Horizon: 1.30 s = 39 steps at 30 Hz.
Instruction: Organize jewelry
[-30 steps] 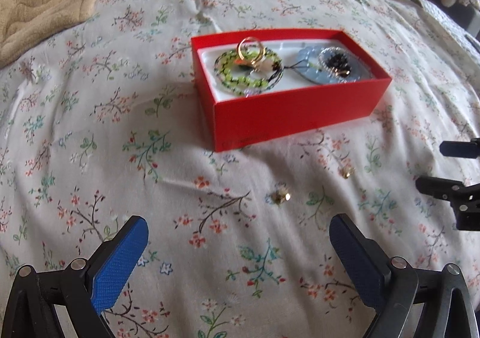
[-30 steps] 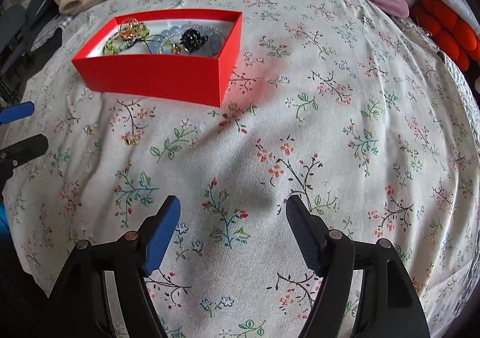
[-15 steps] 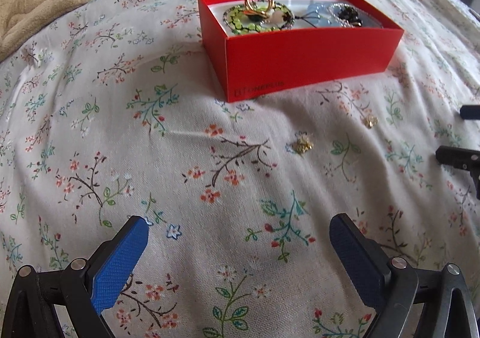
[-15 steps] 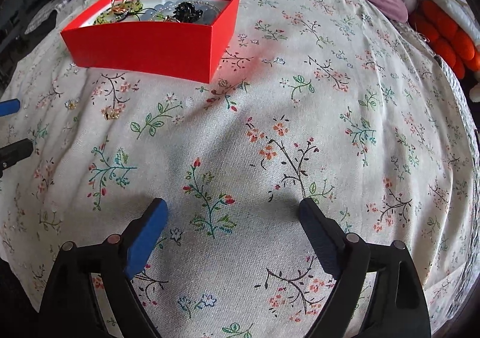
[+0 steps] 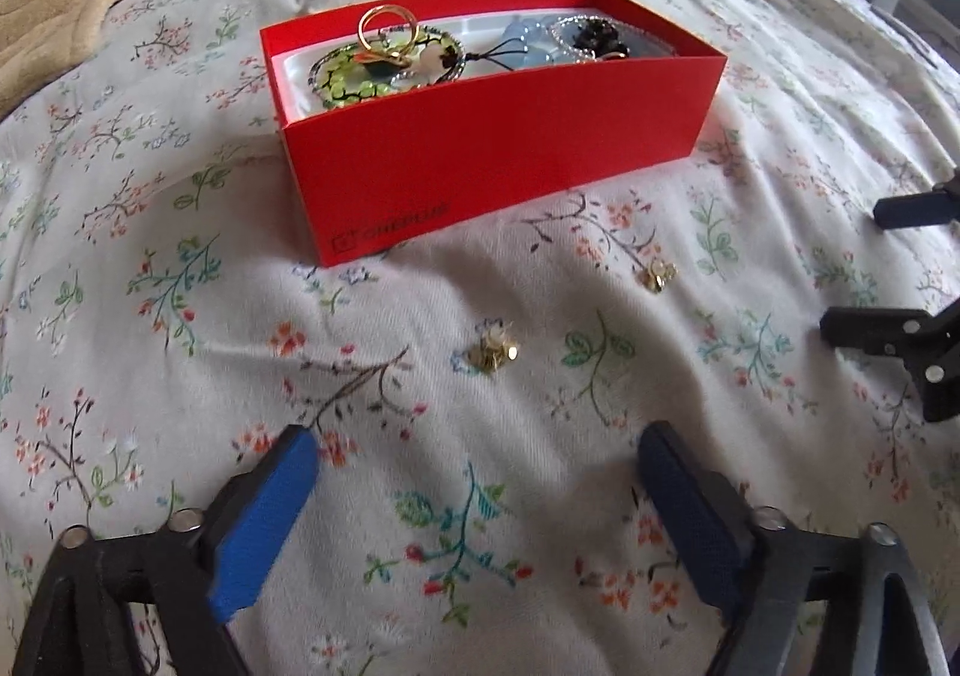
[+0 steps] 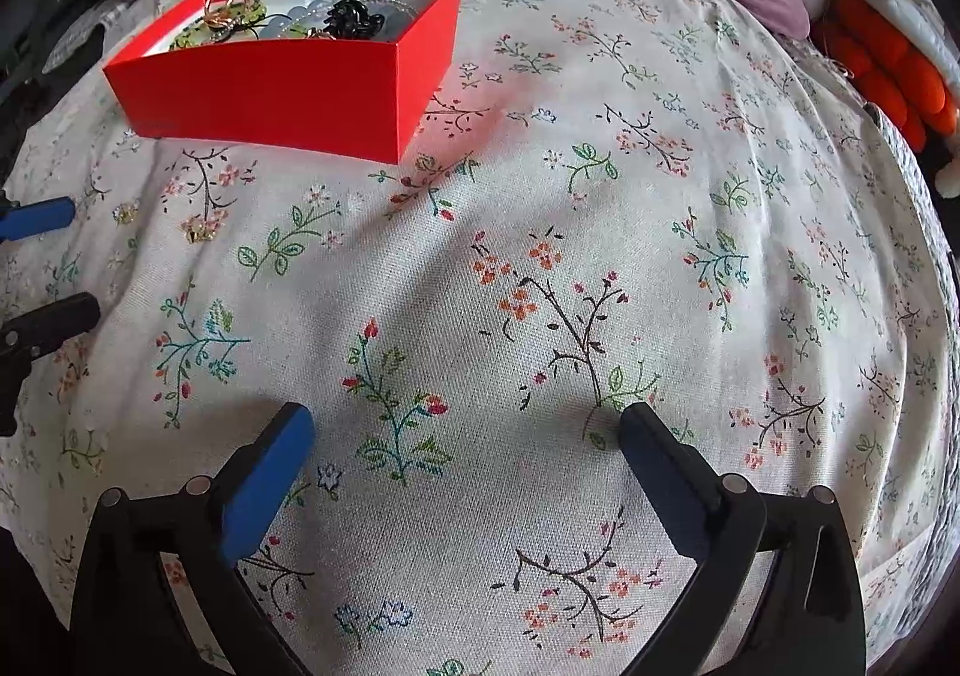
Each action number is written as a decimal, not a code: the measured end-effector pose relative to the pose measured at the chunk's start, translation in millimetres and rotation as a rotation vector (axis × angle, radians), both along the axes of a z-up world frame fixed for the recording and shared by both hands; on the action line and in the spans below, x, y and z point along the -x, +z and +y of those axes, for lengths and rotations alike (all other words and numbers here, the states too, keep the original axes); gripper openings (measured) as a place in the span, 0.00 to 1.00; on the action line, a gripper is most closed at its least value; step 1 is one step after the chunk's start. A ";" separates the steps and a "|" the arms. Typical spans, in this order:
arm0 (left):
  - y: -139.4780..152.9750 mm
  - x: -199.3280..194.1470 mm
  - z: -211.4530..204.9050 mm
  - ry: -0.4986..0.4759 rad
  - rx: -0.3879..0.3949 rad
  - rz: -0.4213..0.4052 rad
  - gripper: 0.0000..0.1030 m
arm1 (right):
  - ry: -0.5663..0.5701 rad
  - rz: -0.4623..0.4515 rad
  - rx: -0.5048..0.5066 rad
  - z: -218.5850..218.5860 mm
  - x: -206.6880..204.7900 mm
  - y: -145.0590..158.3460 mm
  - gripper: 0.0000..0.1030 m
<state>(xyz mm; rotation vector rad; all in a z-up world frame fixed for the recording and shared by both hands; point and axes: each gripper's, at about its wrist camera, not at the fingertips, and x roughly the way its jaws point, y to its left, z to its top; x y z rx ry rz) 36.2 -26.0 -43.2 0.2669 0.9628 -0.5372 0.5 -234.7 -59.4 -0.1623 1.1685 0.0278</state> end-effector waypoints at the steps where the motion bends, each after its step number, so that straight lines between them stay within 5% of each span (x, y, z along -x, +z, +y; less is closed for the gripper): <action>1: 0.0 -1.7 -1.7 0.000 0.001 -0.006 0.76 | 0.003 0.002 0.002 1.9 -0.5 0.6 1.00; 5: -0.6 -6.0 -6.9 -0.006 0.012 -0.018 0.53 | 0.014 0.009 0.009 2.2 -3.3 1.8 1.00; 26: -5.2 -4.9 -22.8 -0.052 -0.006 -0.048 0.07 | 0.045 -0.007 0.027 20.2 -2.5 6.8 1.00; 39: 4.7 1.0 -8.1 -0.047 -0.016 -0.046 0.00 | 0.096 -0.024 -0.023 46.9 -1.9 13.4 1.00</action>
